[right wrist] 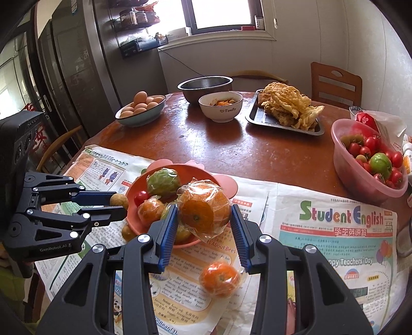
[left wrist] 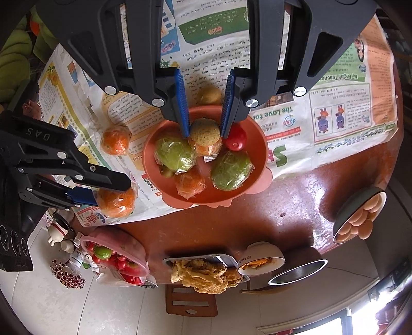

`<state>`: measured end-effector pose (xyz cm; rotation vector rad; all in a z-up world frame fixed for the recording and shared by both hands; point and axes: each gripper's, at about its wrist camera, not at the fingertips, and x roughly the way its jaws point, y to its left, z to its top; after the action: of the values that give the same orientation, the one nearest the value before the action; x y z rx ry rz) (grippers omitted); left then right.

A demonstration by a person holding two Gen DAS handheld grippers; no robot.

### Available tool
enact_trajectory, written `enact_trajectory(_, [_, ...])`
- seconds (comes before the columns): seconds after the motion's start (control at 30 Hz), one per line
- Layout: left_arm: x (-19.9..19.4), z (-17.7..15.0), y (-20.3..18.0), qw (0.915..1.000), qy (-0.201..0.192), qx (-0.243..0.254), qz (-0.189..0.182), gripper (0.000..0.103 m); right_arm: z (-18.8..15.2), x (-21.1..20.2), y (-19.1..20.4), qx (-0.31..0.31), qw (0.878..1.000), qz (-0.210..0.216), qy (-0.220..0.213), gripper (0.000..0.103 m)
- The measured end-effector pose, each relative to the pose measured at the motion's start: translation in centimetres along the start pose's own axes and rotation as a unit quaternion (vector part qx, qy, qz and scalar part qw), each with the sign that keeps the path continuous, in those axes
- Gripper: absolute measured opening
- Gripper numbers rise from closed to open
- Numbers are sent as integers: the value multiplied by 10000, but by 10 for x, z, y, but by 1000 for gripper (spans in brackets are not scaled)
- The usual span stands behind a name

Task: Organize fruits
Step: 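Lift and carry both fruits over the orange plate with both tools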

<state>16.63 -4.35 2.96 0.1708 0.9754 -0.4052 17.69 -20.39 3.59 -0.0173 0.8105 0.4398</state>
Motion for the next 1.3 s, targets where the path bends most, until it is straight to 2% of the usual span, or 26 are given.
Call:
enact_trajectory(0.67, [41, 31, 7, 9998, 184, -11, -112, 17, 5, 53, -15, -78, 9990, 116, 420, 40])
enact_trajectory(1.07, [56, 32, 13, 9996, 249, -96, -126, 17, 11, 70, -11, -259, 9983, 236, 476, 40])
enact_trajectory(1.3, [56, 32, 14, 9995, 253, -105, -133, 17, 10, 72, -8, -298, 9981, 192, 498, 46])
